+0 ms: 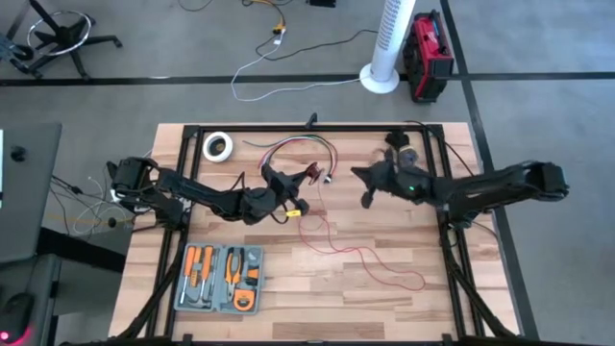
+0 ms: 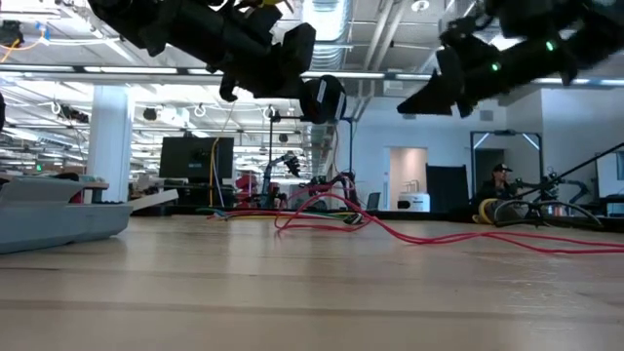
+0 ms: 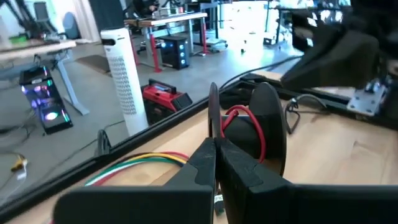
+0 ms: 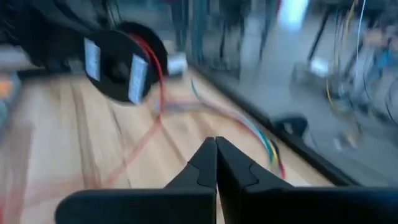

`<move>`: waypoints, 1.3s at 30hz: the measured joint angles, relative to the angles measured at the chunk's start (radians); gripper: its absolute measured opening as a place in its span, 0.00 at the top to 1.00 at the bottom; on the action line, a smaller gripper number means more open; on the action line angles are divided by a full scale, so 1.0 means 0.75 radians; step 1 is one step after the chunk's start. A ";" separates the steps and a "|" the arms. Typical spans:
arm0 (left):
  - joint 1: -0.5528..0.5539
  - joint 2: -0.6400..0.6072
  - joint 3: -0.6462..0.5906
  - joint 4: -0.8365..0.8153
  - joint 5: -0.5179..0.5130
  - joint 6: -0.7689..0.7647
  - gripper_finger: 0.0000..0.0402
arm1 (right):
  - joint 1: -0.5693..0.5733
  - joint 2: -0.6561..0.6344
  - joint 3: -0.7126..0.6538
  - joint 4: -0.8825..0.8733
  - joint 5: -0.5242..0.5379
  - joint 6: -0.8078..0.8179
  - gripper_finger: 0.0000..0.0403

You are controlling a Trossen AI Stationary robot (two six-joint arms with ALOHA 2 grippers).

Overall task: Coil cords
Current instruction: Coil the red wire on the black spool

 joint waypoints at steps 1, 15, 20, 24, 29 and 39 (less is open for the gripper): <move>0.000 0.000 0.000 -0.001 -0.004 -0.022 1.00 | 0.016 0.043 -0.066 0.190 0.002 -0.027 0.99; -0.011 0.000 -0.001 -0.004 -0.057 0.033 1.00 | 0.109 0.656 0.035 0.953 0.095 -0.766 0.92; -0.011 0.000 -0.001 -0.001 -0.057 0.064 1.00 | 0.173 0.741 0.176 0.953 0.208 -1.021 0.85; -0.011 -0.001 -0.001 -0.002 -0.055 0.064 1.00 | 0.218 0.786 0.264 0.946 0.305 -1.233 0.79; -0.011 -0.001 -0.001 0.002 0.012 0.023 1.00 | 0.251 0.797 0.383 0.778 0.375 -1.388 0.63; -0.009 -0.003 -0.001 0.002 0.009 -0.025 1.00 | 0.251 0.793 0.480 0.595 0.483 -1.680 0.30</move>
